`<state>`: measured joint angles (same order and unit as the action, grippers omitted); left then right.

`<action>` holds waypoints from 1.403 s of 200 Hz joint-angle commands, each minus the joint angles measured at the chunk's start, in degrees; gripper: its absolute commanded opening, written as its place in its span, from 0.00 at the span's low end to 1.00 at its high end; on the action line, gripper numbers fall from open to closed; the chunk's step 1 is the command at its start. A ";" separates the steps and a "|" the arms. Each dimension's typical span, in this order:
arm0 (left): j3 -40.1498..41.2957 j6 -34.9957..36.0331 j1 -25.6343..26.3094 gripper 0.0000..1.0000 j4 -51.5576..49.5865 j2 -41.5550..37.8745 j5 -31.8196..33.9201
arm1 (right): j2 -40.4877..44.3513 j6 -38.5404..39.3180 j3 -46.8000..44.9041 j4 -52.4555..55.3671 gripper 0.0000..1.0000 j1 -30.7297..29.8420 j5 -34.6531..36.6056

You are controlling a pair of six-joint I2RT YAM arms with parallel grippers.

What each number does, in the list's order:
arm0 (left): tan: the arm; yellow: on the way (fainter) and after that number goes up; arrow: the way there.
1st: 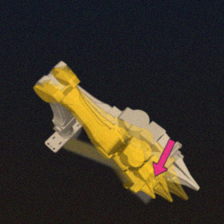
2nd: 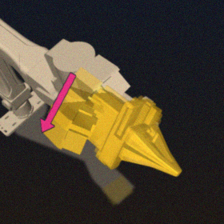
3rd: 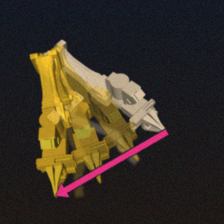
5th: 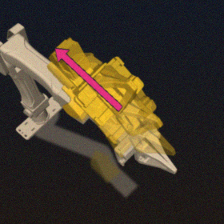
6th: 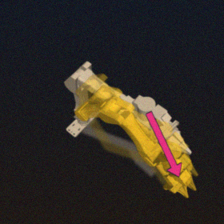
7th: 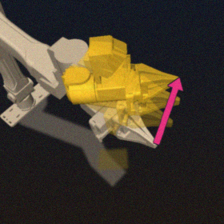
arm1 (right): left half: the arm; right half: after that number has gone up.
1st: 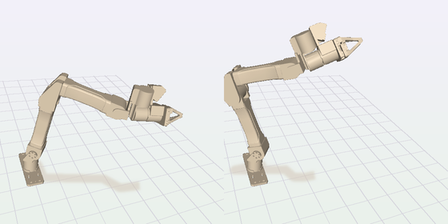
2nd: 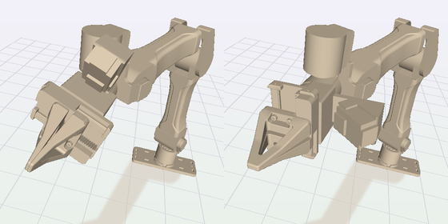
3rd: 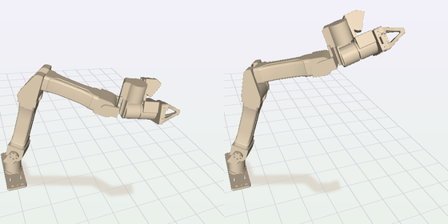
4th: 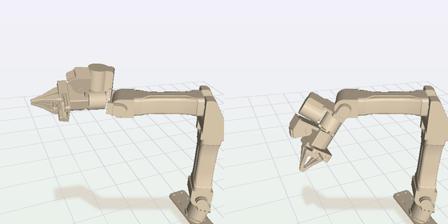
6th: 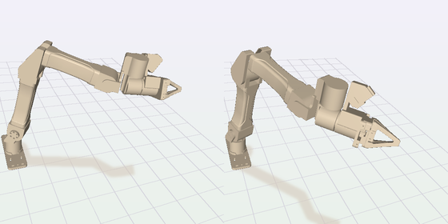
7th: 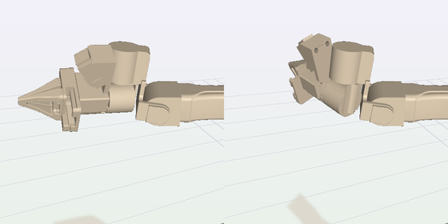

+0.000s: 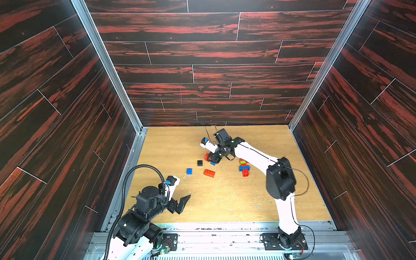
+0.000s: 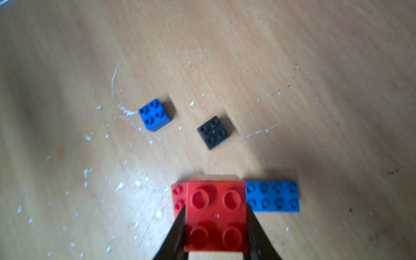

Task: Assemble the letter f with lego
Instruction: Pick up the lego brick from the center of the board, then place the lego brick at the center of the board.

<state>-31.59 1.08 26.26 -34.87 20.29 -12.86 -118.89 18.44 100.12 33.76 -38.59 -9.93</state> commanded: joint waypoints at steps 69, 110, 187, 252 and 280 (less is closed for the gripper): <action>0.82 -0.11 0.07 1.00 0.52 1.24 -2.11 | 16.66 9.34 -21.87 -1.78 0.25 -1.99 -9.31; 0.83 -0.29 0.05 1.00 0.61 1.20 -2.10 | 19.47 14.19 -27.31 -3.65 0.27 -3.32 -9.58; 0.81 -0.46 0.11 1.00 0.68 1.28 -2.44 | 20.83 21.49 -34.82 -9.50 0.26 -6.47 -11.20; 0.83 -0.46 0.10 1.00 0.68 1.08 -2.50 | 19.41 21.57 -37.86 -13.16 0.26 -8.70 -11.31; 0.83 -0.47 0.10 1.00 0.68 1.06 -2.46 | 17.88 21.55 -38.30 -14.66 0.27 -8.88 -10.99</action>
<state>-31.18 0.82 26.26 -34.63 21.30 -14.63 -99.44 39.59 62.81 21.06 -47.05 -20.10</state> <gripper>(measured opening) 0.999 0.342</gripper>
